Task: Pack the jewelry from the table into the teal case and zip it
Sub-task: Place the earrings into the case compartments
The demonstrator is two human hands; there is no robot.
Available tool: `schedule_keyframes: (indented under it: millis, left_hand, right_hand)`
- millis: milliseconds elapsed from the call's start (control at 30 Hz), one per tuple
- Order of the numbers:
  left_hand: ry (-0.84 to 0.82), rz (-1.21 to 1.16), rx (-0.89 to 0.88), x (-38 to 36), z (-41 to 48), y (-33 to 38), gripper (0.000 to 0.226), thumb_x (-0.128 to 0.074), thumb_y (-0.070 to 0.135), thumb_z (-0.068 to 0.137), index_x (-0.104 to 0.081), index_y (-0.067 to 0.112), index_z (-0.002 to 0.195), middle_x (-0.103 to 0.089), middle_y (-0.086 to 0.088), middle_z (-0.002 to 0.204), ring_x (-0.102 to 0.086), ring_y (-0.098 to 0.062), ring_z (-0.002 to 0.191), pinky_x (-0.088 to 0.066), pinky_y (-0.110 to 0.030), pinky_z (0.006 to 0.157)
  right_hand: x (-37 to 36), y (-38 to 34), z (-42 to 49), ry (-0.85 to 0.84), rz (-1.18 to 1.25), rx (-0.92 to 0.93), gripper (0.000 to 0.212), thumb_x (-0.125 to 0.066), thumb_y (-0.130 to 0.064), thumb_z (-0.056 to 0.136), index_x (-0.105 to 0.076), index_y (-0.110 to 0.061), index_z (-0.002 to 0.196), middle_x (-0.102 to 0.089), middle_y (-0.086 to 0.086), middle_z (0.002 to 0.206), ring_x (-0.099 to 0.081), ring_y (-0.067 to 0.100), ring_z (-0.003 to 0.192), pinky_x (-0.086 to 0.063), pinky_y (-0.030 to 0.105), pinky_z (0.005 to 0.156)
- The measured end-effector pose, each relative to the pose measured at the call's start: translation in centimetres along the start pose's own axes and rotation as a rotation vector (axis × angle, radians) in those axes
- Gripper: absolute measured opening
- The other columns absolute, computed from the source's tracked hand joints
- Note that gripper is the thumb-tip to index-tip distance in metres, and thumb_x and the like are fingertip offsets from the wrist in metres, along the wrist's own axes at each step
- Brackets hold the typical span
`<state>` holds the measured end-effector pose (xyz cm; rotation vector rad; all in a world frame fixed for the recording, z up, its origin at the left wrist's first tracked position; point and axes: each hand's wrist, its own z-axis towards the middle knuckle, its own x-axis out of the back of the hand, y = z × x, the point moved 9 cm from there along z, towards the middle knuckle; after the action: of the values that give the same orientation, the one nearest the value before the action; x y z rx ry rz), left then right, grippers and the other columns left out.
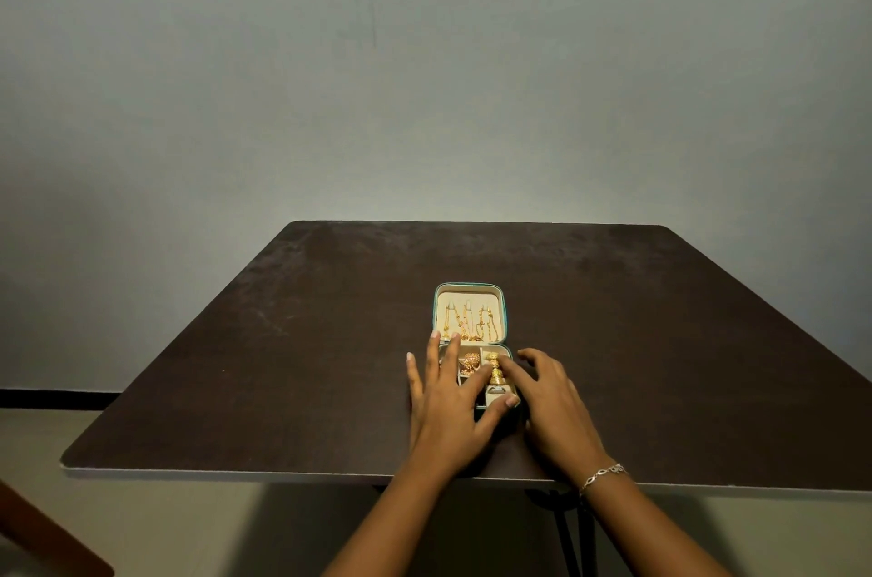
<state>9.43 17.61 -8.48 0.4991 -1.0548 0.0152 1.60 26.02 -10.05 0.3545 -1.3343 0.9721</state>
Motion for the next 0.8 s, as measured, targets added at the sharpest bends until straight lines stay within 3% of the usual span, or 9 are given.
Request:
schedule_keyframes:
  millis: [167,267,333,400,567,800]
  left_hand:
    - [0.027,-0.009,-0.033,0.3,-0.1,0.4,0.106,0.012,0.085,0.061,-0.046,0.032,0.132,-0.010,-0.006,0.155,0.021,-0.017,0.136,0.023,-0.044,0.105]
    - [0.044,0.051,-0.068,0.1,0.0,0.5,0.090,0.001,0.079,0.076,-0.055,0.028,0.125,-0.030,-0.012,0.149,0.004,-0.025,0.141,0.012,-0.048,0.112]
    - [-0.004,0.155,-0.083,-0.5,0.0,0.5,0.074,-0.007,0.069,0.086,-0.065,0.030,0.111,-0.048,-0.013,0.138,-0.017,-0.029,0.136,-0.002,-0.051,0.108]
    - [-0.006,0.223,-0.091,-0.9,0.0,0.4,0.070,-0.008,0.065,0.089,-0.067,0.031,0.104,-0.054,-0.011,0.131,-0.025,-0.029,0.131,-0.004,-0.051,0.104]
    - [0.002,0.276,-0.100,-1.2,0.0,0.3,0.069,-0.007,0.062,0.091,-0.064,0.028,0.111,-0.056,-0.010,0.130,-0.028,-0.028,0.130,-0.010,-0.056,0.101]
    - [0.040,0.258,-0.161,-1.4,-0.2,0.5,0.069,-0.006,0.063,0.090,-0.064,0.032,0.110,-0.050,-0.008,0.136,-0.022,-0.025,0.133,-0.009,-0.059,0.108]
  right_hand:
    - [0.0,-0.2,-0.1,0.013,-0.018,0.013,0.058,-0.045,-0.029,0.092,-0.019,-0.034,0.143,-0.019,0.004,0.149,-0.026,0.021,0.133,-0.033,0.029,0.104]
    - [0.0,-0.1,-0.2,0.024,-0.020,0.016,0.056,-0.044,-0.030,0.092,-0.019,-0.034,0.142,-0.021,0.003,0.148,-0.028,0.021,0.131,-0.034,0.029,0.102]
    - [0.0,-0.2,-0.3,0.024,-0.023,0.016,0.056,-0.043,-0.032,0.092,-0.018,-0.035,0.142,-0.020,0.004,0.149,-0.028,0.021,0.131,-0.034,0.028,0.102]
    - [0.1,-0.5,-0.3,0.023,-0.041,0.021,0.056,-0.044,-0.033,0.093,-0.017,-0.035,0.142,-0.019,0.004,0.149,-0.029,0.021,0.131,-0.033,0.028,0.102]
    - [0.4,-0.7,-0.3,0.037,-0.023,0.013,0.057,-0.044,-0.031,0.094,-0.015,-0.031,0.143,-0.021,0.005,0.148,-0.030,0.022,0.130,-0.033,0.028,0.103]
    - [0.1,-0.6,-0.4,0.040,-0.068,0.039,0.066,-0.050,-0.027,0.091,-0.012,-0.029,0.145,-0.023,0.004,0.147,-0.031,0.018,0.130,-0.037,0.025,0.099]
